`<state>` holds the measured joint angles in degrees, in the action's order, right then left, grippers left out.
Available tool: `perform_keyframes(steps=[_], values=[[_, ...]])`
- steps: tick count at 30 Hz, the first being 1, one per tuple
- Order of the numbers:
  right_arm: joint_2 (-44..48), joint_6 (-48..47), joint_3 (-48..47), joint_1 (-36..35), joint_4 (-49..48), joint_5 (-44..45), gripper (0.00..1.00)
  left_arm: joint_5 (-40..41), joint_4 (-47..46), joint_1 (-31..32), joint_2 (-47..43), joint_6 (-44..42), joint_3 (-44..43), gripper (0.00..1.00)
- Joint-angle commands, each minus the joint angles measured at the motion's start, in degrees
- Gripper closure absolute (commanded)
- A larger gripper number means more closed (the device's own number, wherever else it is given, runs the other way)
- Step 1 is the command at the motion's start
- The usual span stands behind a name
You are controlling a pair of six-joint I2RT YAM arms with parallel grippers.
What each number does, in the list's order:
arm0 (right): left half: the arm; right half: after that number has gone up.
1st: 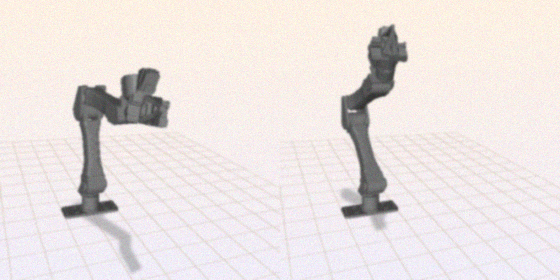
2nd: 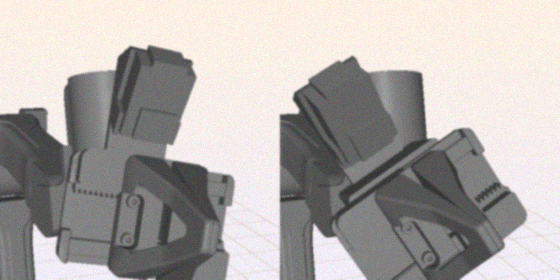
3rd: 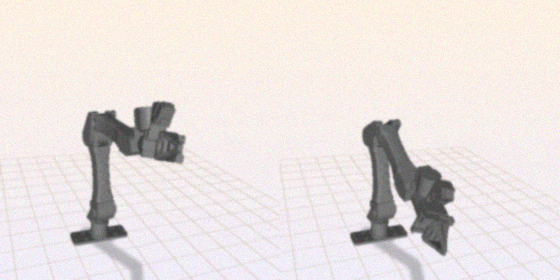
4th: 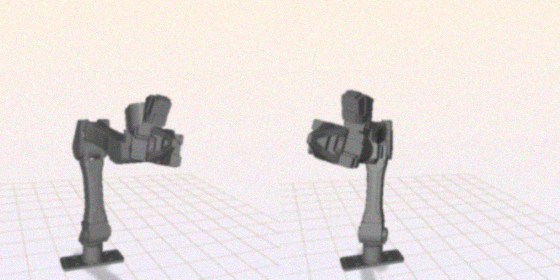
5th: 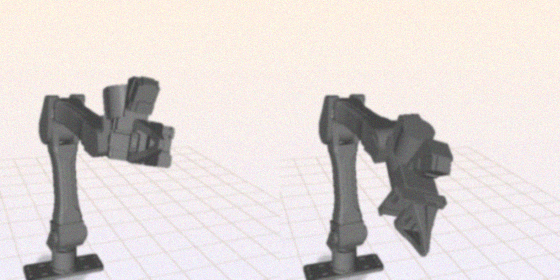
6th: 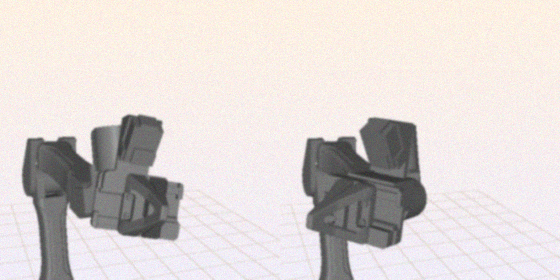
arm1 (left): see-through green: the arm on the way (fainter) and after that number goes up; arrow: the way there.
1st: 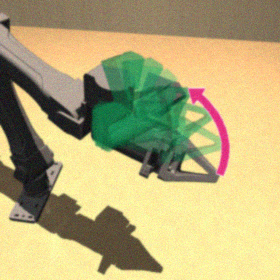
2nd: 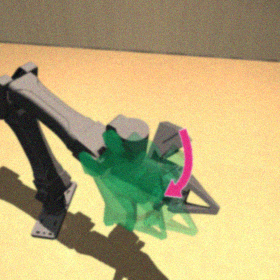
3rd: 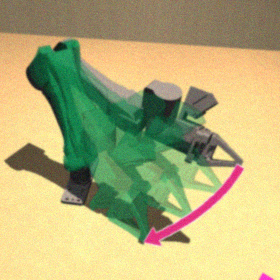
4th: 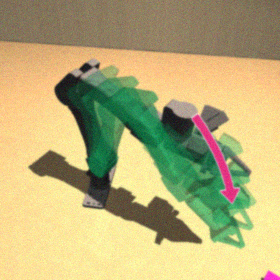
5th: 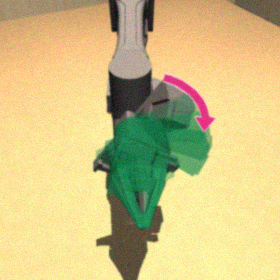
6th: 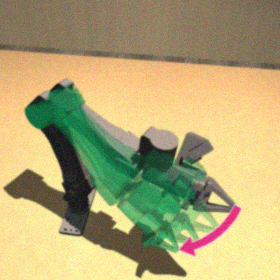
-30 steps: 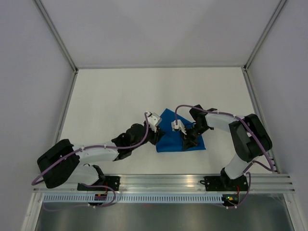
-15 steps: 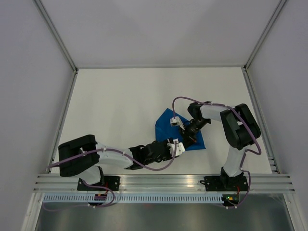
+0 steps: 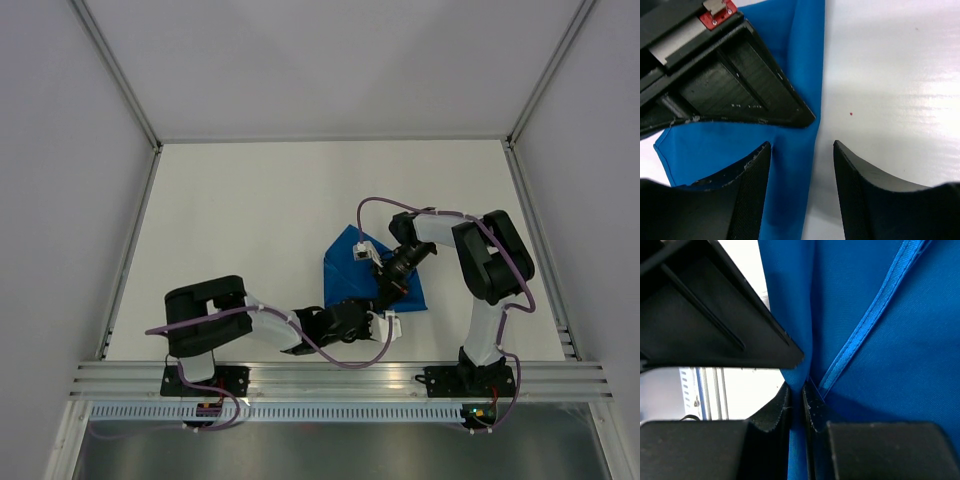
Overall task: Fold the napkin, place the utensils inside, and roll it up
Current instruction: Roll the napkin with the utensil
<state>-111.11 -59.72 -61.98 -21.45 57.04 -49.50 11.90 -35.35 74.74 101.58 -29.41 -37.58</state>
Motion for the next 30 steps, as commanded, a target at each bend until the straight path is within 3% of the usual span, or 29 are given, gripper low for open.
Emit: perform_keyframes(steps=[1,8,20,23,26,30], values=[[-3.7,-3.3,1.2,0.0,-5.8,9.7,0.99,-0.9,-2.2,-0.2,2.2,-3.3,-2.2,0.41],[-4.5,-3.6,0.9,0.1,-5.1,9.9,0.99,-8.5,5.2,-4.2,2.7,1.8,-4.1,0.47],[-5.2,-3.8,0.0,0.2,-4.4,9.7,0.99,-17.3,11.1,-7.3,4.6,9.2,-5.0,0.87],[-4.8,-3.4,0.0,0.2,-4.5,9.3,0.95,-18.4,11.2,-7.7,4.8,11.2,-4.7,0.98],[-4.6,-2.9,-0.1,0.1,-4.6,8.9,0.91,-19.6,11.3,-8.0,5.1,12.5,-4.4,0.98],[-1.7,-1.1,0.4,0.3,-5.4,8.2,0.75,-22.4,11.9,-9.3,5.6,16.4,-4.2,0.98]])
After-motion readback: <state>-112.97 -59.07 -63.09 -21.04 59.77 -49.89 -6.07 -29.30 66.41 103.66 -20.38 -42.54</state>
